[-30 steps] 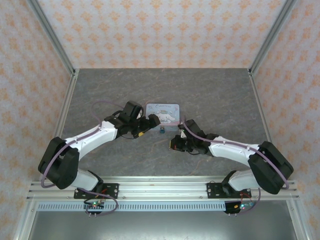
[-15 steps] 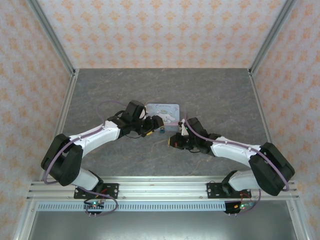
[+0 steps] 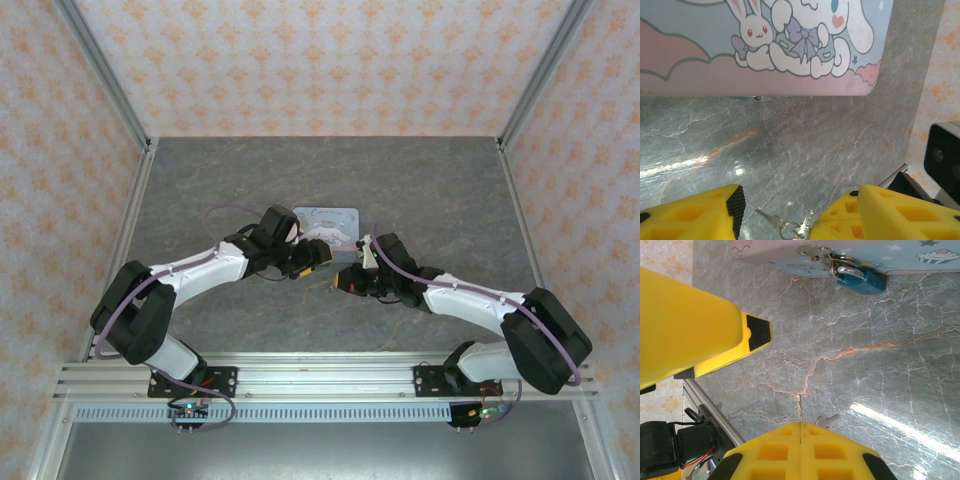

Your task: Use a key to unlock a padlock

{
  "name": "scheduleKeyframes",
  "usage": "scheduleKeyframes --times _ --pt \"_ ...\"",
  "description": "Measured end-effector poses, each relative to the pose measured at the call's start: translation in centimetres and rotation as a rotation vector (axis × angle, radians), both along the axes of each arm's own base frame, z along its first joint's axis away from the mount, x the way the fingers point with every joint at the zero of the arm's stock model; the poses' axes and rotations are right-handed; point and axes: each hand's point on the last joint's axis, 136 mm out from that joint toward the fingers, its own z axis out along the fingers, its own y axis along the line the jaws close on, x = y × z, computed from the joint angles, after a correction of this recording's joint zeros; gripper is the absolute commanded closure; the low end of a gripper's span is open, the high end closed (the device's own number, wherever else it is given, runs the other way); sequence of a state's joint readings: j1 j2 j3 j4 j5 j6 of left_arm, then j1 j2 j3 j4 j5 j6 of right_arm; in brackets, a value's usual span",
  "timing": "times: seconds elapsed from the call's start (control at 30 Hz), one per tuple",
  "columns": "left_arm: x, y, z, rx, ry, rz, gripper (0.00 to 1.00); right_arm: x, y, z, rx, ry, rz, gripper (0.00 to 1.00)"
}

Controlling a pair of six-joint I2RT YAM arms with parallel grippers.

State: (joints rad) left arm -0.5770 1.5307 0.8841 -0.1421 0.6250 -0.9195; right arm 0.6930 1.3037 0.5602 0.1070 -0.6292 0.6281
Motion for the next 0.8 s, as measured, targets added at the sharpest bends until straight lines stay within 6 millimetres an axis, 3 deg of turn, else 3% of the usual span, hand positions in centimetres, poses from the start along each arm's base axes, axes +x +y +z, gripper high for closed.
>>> scheduleKeyframes --times 0.47,0.8 --pt "-0.2 -1.7 -0.2 0.002 0.002 -0.038 0.46 0.2 0.2 0.5 0.011 -0.013 0.0 1.0" --pt "-0.4 -1.8 -1.2 0.015 0.028 -0.039 0.55 0.3 0.3 1.0 0.021 -0.025 0.0 1.0"
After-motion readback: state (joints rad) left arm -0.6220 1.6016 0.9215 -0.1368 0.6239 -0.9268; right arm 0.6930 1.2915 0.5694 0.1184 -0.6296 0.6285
